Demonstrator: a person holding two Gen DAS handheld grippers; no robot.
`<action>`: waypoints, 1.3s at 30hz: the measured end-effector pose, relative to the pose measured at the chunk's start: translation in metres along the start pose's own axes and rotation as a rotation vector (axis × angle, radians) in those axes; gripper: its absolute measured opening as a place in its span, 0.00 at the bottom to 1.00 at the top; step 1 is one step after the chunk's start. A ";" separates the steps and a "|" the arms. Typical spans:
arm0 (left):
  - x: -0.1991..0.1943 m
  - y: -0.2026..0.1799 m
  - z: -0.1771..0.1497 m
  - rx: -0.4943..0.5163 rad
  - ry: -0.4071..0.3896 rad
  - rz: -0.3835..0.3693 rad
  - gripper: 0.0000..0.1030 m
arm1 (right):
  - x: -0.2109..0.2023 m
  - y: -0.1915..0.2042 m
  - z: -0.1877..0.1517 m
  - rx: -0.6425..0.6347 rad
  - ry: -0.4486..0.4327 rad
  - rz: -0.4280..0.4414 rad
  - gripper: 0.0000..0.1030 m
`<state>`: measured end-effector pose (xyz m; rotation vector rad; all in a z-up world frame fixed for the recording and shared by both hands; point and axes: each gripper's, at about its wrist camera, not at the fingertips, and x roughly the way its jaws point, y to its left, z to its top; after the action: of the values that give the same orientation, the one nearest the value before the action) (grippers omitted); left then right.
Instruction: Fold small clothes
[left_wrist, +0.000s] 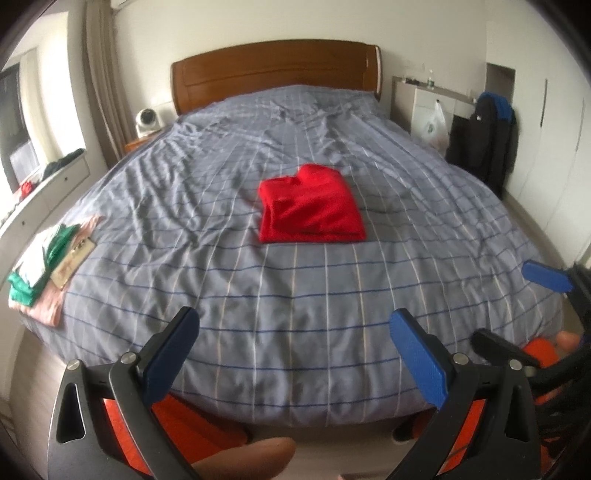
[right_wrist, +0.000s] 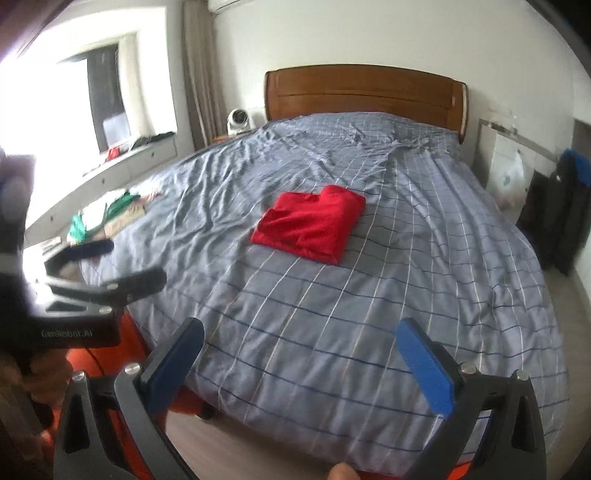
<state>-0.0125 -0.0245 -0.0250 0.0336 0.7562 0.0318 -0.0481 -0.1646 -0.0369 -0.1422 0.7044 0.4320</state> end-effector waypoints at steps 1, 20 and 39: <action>-0.001 -0.001 0.000 0.001 0.002 0.000 1.00 | 0.004 0.003 0.000 -0.014 0.022 -0.031 0.99; 0.007 0.007 0.005 -0.073 0.072 0.019 1.00 | -0.010 0.000 0.034 0.091 0.031 0.010 0.99; 0.003 0.006 0.008 -0.055 0.036 0.081 1.00 | -0.003 -0.001 0.033 0.042 0.028 -0.083 0.99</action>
<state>-0.0051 -0.0189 -0.0206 0.0109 0.7893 0.1308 -0.0303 -0.1572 -0.0096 -0.1375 0.7325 0.3357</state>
